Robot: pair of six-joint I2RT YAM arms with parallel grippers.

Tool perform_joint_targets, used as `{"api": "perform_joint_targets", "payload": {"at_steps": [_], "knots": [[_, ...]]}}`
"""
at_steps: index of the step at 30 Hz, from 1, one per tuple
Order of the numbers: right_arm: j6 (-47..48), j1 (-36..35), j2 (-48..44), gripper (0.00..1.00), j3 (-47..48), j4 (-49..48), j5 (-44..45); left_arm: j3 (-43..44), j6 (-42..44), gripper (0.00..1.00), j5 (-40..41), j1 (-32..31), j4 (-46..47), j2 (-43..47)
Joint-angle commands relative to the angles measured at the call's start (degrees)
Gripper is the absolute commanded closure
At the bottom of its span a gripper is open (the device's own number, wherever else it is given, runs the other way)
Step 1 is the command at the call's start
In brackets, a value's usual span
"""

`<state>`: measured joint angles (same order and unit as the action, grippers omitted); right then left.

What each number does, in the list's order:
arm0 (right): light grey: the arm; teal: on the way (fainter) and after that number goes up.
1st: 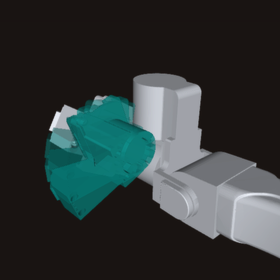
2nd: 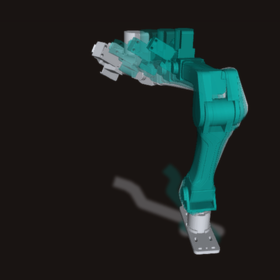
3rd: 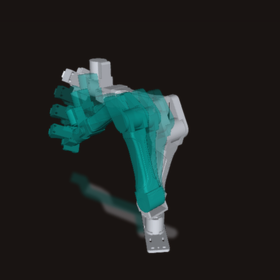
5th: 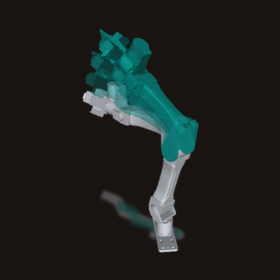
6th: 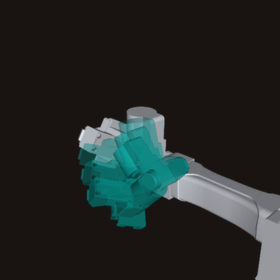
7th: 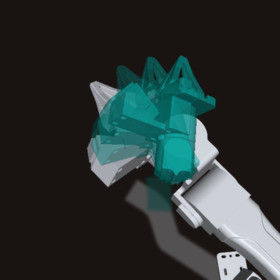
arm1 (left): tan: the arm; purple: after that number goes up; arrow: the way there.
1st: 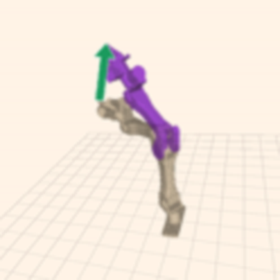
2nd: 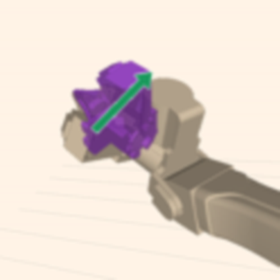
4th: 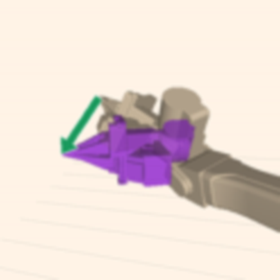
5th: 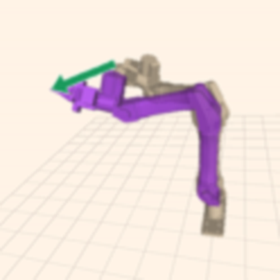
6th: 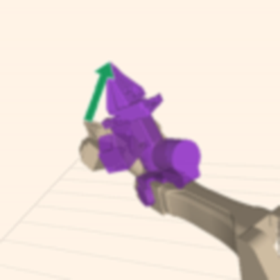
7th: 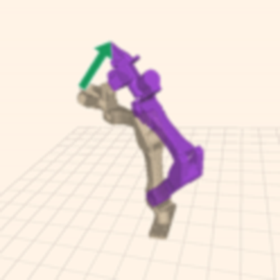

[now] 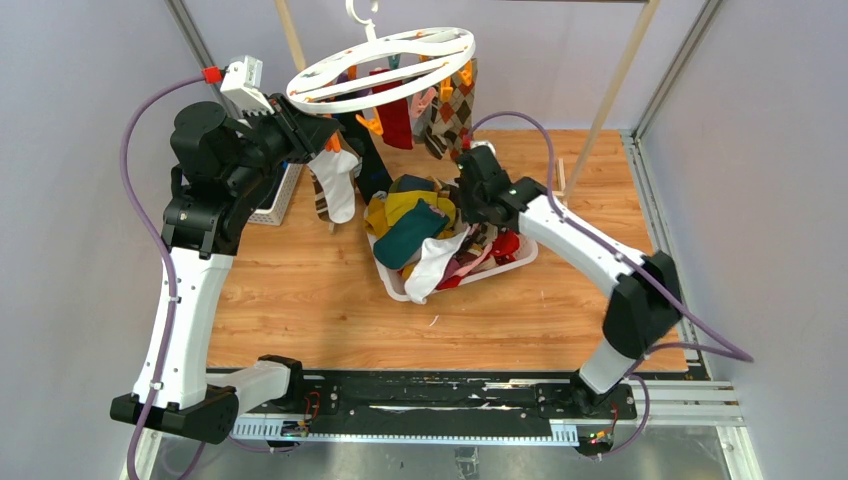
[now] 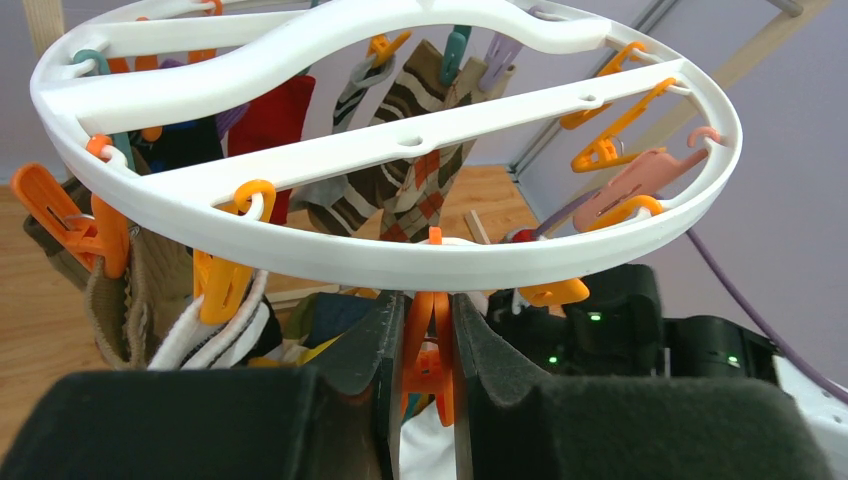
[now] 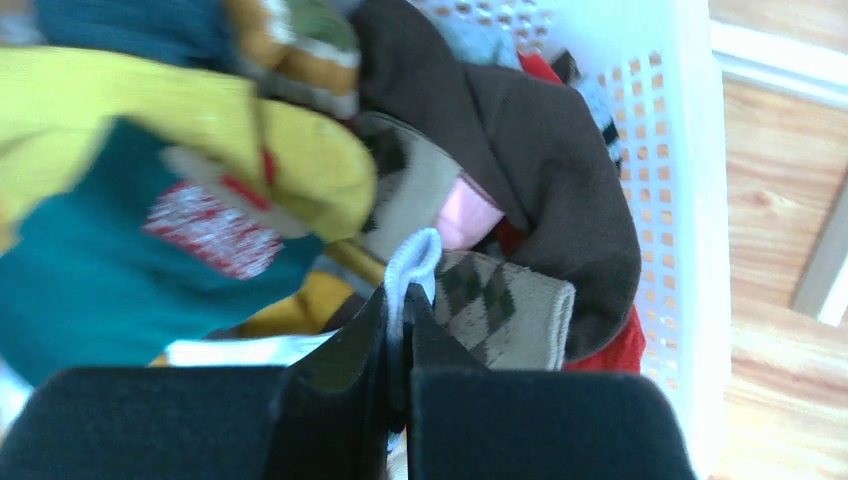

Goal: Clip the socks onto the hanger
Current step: Pick up the sock from the bin, then clamp the sock onto the hanger.

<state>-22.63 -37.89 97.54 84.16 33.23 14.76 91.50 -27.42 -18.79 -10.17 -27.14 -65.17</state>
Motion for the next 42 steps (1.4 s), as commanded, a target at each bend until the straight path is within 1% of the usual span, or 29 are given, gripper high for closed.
{"api": "perform_joint_targets", "payload": {"at_steps": [1,3,6,9,10,13,16,20,22,24,30,36,42], "knots": [[2.93,-0.76,-12.84,1.00,-5.87,-16.92,-8.95,0.85,0.80,0.97,0.07,0.51,-1.67,1.25],[3.83,-1.62,-18.03,1.00,-10.60,-25.95,-12.88,0.80,0.81,0.97,0.07,0.51,-1.71,1.29],[6.03,-4.58,-24.01,1.00,-16.52,-38.25,-16.21,0.97,0.35,0.97,0.00,0.51,-1.70,1.27],[10.25,-9.89,-26.62,1.00,-19.09,-45.10,-14.93,0.75,-0.31,0.97,-0.23,0.51,-1.60,1.29],[10.46,-11.13,-26.81,1.00,-19.52,-47.07,-12.91,0.56,-0.60,0.97,-0.26,0.51,-1.54,1.35],[11.65,-15.08,-26.00,1.00,-20.94,-54.08,-10.74,-0.22,-1.38,0.97,-0.25,0.51,-1.32,1.44],[13.74,-19.41,-23.35,1.00,-21.67,-62.28,-6.42,-0.93,-2.08,0.97,-0.59,0.51,-1.34,1.52],[17.40,-24.41,-17.90,1.00,-20.30,-71.39,1.88,-1.45,-2.83,0.98,-0.80,0.51,-1.34,1.54],[20.40,-26.25,-14.47,1.00,-17.94,-75.01,6.52,-1.44,-2.90,0.98,-0.77,0.51,-1.33,1.55],[24.66,-27.29,-11.09,1.00,-15.96,-79.10,7.59,-1.50,-2.75,0.98,-0.74,0.51,-1.47,1.64],[26.63,-27.77,-5.69,1.00,-10.52,-82.01,7.60,-1.26,-2.57,0.99,-0.34,0.51,-1.82,1.92],[30.43,-27.94,-2.20,1.00,-7.34,-85.88,10.67,-1.88,-2.78,0.99,-0.17,0.51,-1.78,2.27],[33.34,-28.02,0.02,1.00,-5.13,-88.10,9.73,-2.08,-3.11,0.99,0.56,0.51,-1.34,2.46]]}}
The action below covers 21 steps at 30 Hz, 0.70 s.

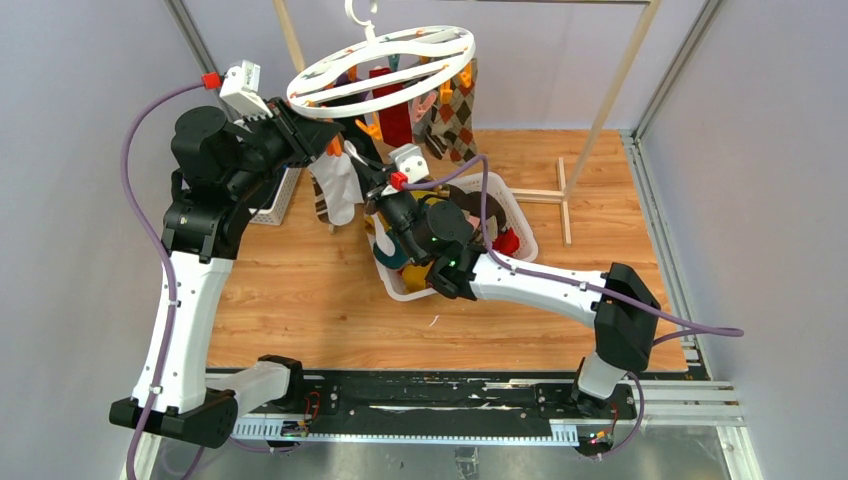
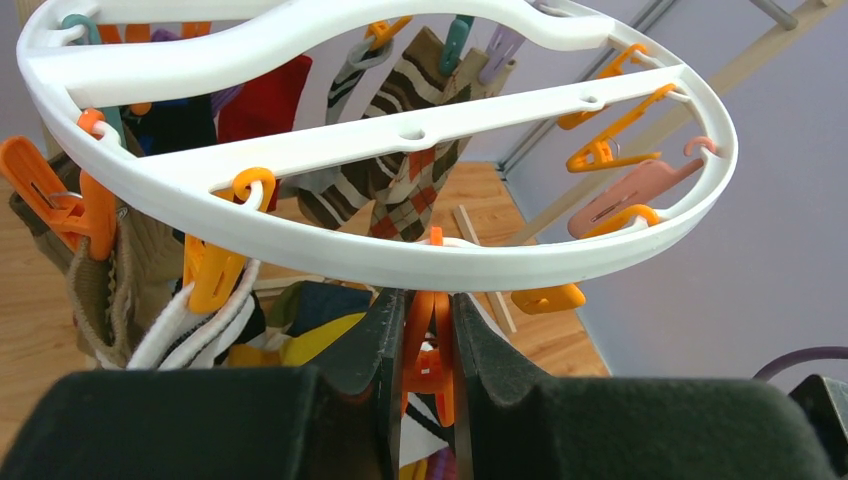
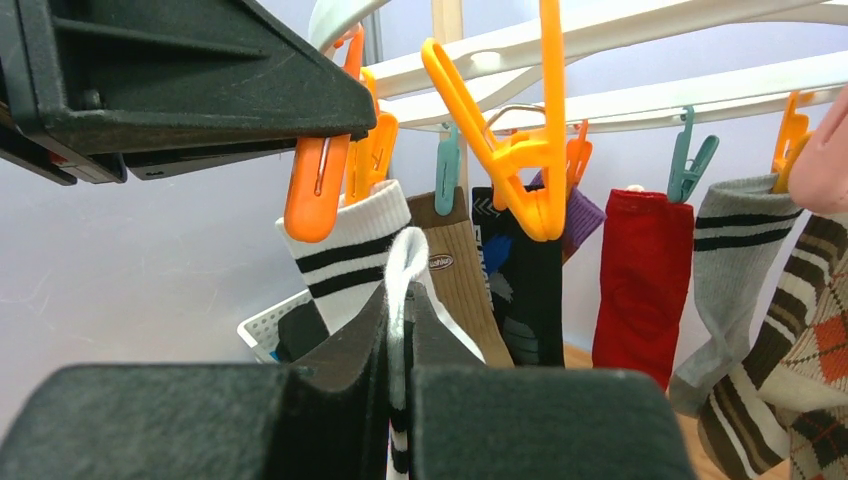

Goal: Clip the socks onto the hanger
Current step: Clamp the sock onto the hanger.

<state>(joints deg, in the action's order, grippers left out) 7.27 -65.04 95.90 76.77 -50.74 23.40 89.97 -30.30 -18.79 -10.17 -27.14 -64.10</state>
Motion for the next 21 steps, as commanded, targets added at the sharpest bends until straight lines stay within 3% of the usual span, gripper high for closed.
{"api": "perform_joint_targets", "payload": {"at_steps": [1,21], "knots": [[3.67,-0.96,1.91,1.00,2.52,-4.23,0.94,-0.46,-0.12,0.99,0.67,0.51,-1.34,1.40],[8.02,-3.15,4.81,1.00,5.29,-7.53,-0.35,-0.62,0.01,0.99,1.44,0.51,-1.34,1.45]]}}
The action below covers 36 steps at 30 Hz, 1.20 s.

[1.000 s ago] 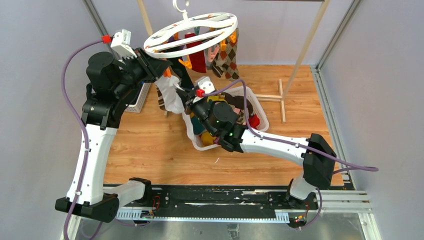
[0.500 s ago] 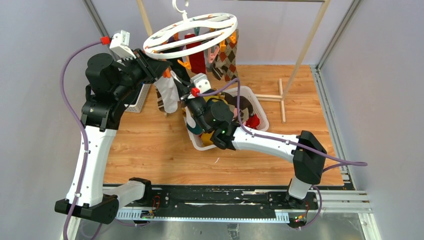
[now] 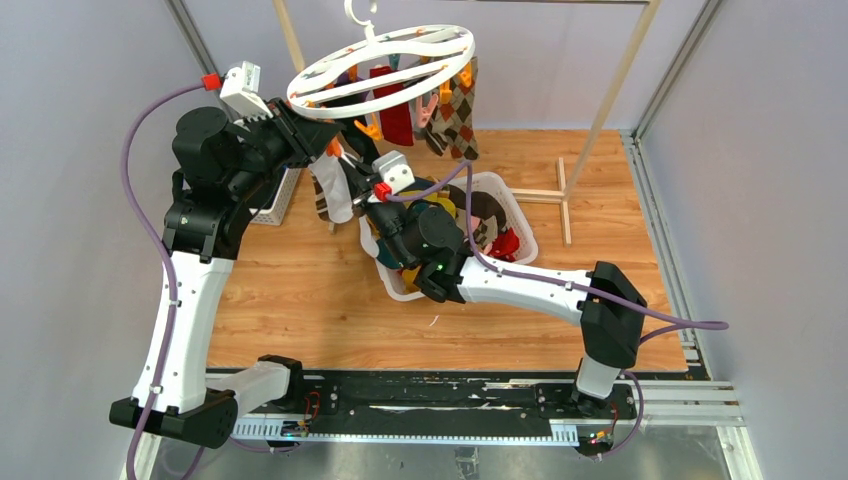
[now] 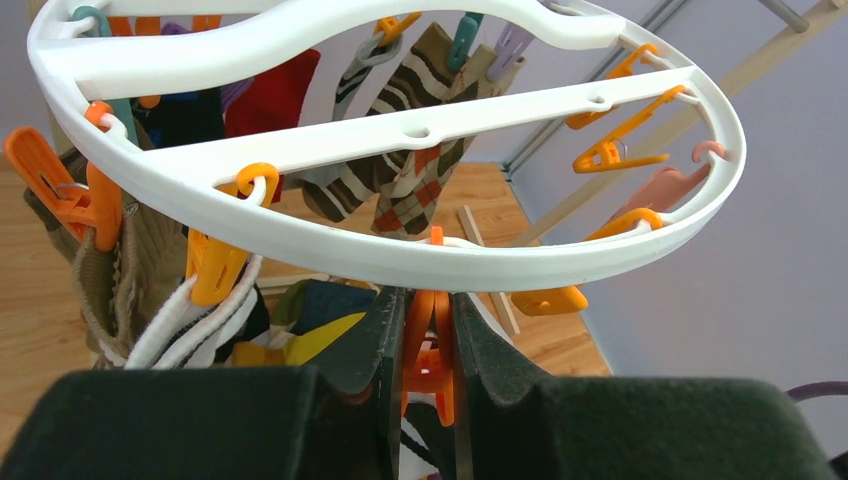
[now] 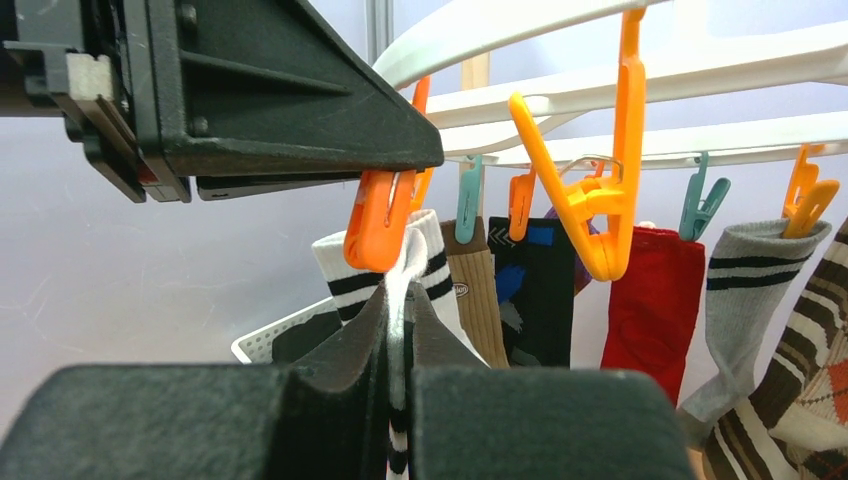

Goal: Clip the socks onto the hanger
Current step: Clamp the sock onto the hanger.

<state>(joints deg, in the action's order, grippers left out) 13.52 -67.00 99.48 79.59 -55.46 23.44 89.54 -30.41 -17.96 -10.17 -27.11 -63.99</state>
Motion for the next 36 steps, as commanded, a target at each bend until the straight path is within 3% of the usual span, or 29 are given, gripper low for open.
{"api": "perform_joint_targets", "payload": {"at_steps": [1,36], "knots": [[1.85,-1.20,1.27,1.00,2.49,-2.81,-0.37,-0.23,0.10,0.99,0.64,0.51,-1.32,1.41],[8.51,-2.85,3.87,1.00,5.37,-6.68,1.37,-0.15,0.07,0.99,1.26,0.51,-1.28,1.37]]}}
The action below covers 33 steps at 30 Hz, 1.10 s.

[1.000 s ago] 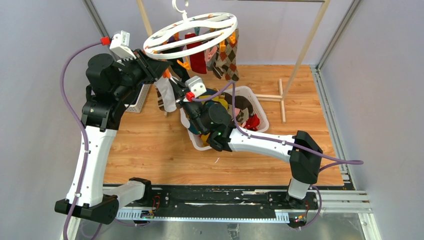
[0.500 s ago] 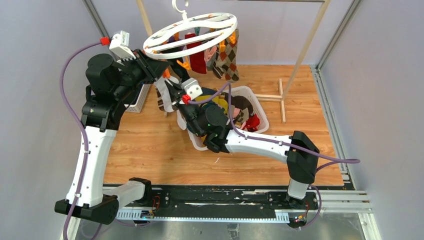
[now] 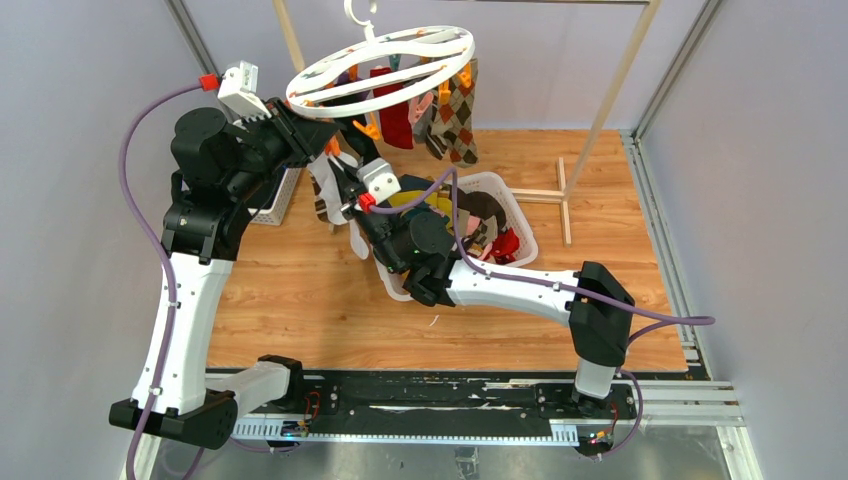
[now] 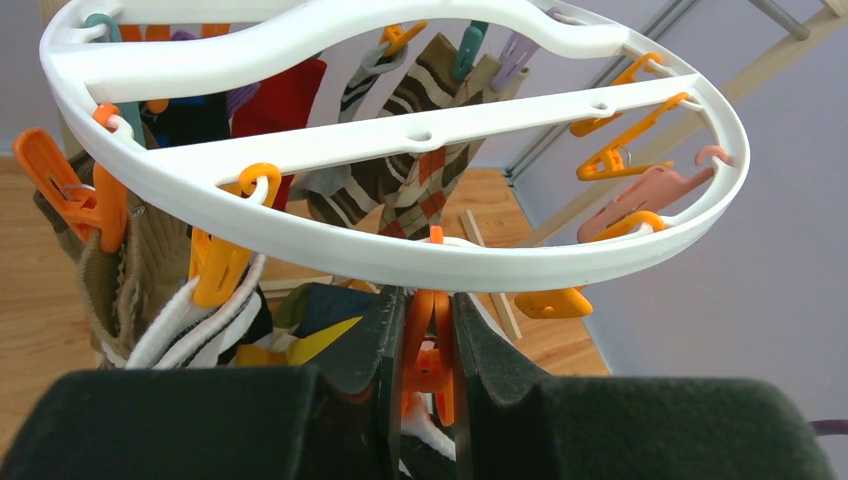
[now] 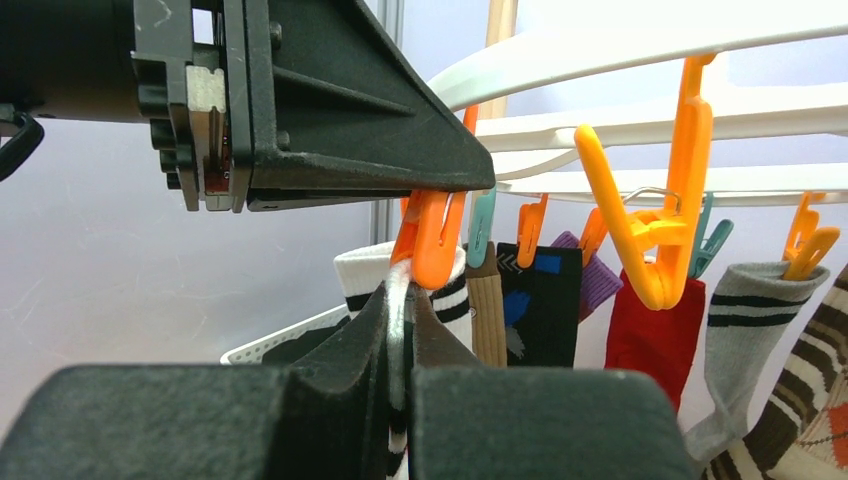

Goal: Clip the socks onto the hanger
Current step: Clamp the sock onto the hanger.

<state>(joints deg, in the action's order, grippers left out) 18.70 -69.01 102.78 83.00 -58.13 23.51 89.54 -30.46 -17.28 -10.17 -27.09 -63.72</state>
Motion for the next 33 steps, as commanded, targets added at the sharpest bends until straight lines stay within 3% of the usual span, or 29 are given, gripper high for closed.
{"api": "perform_joint_targets", "payload": {"at_steps": [1,33], "knots": [[3.72,-0.90,0.58,1.00,1.94,-4.23,1.40,-0.09,0.07,0.99,0.58,0.51,-1.26,1.09],[7.28,-1.74,-1.79,1.00,1.99,-5.81,1.02,-0.42,0.86,0.99,1.28,0.51,-0.93,0.97]]}}
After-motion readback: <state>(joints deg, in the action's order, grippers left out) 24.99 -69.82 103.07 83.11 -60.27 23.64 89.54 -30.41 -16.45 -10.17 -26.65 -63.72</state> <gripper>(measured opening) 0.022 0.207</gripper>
